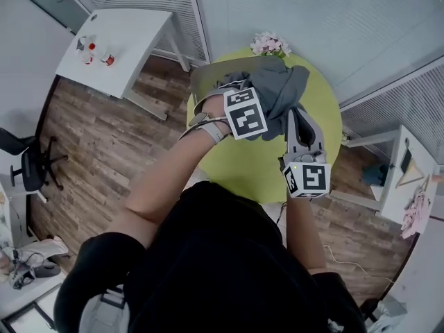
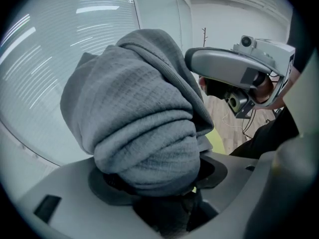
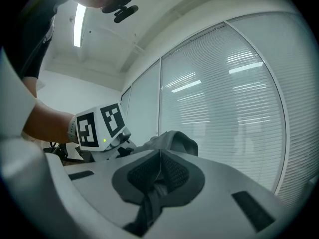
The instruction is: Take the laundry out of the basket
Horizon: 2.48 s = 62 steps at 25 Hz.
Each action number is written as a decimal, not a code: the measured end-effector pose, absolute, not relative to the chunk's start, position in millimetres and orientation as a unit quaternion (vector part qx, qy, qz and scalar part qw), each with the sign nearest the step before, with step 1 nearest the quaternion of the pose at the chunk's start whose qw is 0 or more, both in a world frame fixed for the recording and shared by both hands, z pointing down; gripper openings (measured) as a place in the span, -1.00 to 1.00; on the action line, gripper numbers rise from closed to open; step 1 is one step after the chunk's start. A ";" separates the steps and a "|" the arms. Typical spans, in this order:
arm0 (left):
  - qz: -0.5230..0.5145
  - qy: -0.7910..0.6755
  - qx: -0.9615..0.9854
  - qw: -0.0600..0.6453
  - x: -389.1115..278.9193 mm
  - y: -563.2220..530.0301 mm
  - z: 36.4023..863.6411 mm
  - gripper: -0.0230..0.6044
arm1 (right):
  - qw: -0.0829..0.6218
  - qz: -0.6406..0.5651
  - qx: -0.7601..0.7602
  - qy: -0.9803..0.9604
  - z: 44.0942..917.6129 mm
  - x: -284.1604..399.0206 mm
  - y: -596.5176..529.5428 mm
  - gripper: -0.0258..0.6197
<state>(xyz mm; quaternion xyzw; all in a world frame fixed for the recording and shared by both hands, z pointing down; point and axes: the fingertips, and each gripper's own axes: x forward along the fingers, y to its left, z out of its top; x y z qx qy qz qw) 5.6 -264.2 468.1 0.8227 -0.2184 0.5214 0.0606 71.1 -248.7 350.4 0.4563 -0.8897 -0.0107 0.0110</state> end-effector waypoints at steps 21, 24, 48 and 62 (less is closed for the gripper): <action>0.500 -0.105 0.857 0.064 32.0 -57.7 495.8 0.15 | 0.040 0.011 0.549 -0.835 374.1 81.6 -44.0 -0.84; 0.500 -0.098 0.858 0.067 41.2 -44.7 510.6 0.15 | 0.046 0.014 0.560 -0.827 380.8 93.0 -29.2 -0.84; 0.542 -0.076 0.822 0.156 174.0 -65.5 672.6 0.15 | 0.100 0.086 0.553 -0.822 473.8 242.3 -63.8 -0.84; 0.557 -0.103 0.801 0.192 193.4 -99.7 747.0 0.16 | 0.115 0.130 0.544 -0.821 516.0 282.3 -93.6 -0.84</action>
